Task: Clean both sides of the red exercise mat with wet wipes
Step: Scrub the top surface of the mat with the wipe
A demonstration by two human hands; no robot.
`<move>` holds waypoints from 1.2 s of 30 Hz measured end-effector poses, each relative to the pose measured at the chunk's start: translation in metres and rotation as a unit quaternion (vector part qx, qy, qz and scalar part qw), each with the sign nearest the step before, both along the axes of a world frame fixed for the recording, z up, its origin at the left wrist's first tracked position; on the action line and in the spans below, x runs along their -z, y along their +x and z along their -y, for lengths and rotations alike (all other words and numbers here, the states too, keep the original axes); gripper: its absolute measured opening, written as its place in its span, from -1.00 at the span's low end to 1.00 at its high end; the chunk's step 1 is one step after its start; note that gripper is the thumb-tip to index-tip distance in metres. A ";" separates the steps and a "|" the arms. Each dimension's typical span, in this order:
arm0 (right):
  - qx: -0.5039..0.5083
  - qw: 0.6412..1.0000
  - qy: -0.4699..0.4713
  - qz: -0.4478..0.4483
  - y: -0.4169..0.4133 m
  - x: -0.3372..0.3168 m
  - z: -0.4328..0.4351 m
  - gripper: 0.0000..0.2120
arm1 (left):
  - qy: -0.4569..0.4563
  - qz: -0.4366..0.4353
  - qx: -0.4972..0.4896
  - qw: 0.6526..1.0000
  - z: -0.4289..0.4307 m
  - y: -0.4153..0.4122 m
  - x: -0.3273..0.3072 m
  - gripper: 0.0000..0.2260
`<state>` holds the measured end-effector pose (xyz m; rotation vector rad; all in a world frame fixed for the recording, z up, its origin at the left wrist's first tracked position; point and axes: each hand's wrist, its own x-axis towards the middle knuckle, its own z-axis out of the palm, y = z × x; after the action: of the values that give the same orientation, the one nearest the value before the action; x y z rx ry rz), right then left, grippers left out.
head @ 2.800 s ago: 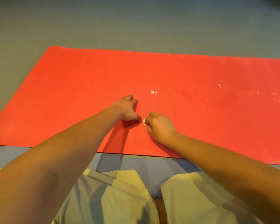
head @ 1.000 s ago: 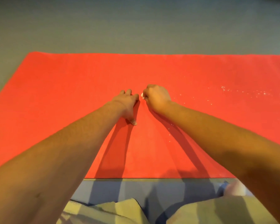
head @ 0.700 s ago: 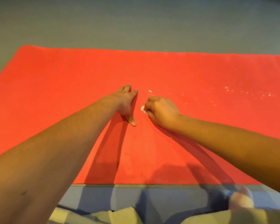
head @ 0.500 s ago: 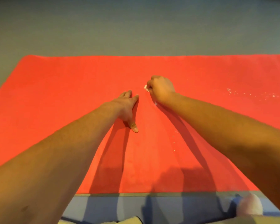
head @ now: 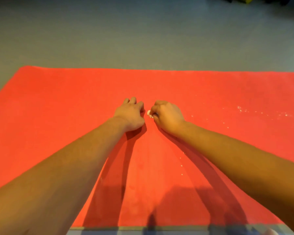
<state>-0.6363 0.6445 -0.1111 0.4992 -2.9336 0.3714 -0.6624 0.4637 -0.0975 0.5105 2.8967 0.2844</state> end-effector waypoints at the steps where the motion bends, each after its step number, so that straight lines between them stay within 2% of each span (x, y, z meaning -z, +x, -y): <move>1: 0.021 1.000 -0.004 -0.004 -0.013 0.000 0.000 -0.82 | 0.008 -0.018 -0.004 1.000 -0.004 -0.002 0.003 -0.74; 5: 0.087 0.996 -0.009 -0.007 -0.062 -0.004 -0.004 -0.82 | 0.042 -0.078 -0.005 0.996 -0.012 -0.010 0.022 -0.81; 8: 0.101 0.995 -0.014 -0.012 -0.094 -0.001 -0.011 -0.81 | 0.078 -0.141 -0.015 0.987 -0.013 -0.016 0.035 -0.82; 12: 0.112 0.994 -0.007 -0.013 -0.144 0.002 -0.021 -0.78 | 0.065 -0.192 -0.002 0.979 -0.016 -0.020 0.045 -0.57; 17: 0.124 0.992 -0.017 -0.020 -0.194 0.001 -0.027 -0.82 | 0.060 -0.170 0.008 0.984 -0.018 -0.029 0.052 -0.38; 24: 0.115 0.993 -0.025 0.008 -0.191 -0.011 -0.026 -0.79 | 0.051 -0.147 0.007 0.988 -0.018 -0.029 0.050 -0.35; 30: 0.029 1.000 -0.003 -0.008 -0.149 -0.002 -0.030 -0.82 | 0.042 -0.154 0.004 0.987 -0.019 -0.028 0.052 -0.34; 36: 0.084 0.996 -0.001 0.009 -0.200 -0.007 -0.029 -0.83 | 0.042 -0.167 0.000 0.985 -0.020 -0.030 0.054 -0.34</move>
<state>-0.8359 0.6737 -0.1041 0.2485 -2.9639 0.3604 -0.6921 0.4840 -0.1518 0.6276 3.2188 0.3537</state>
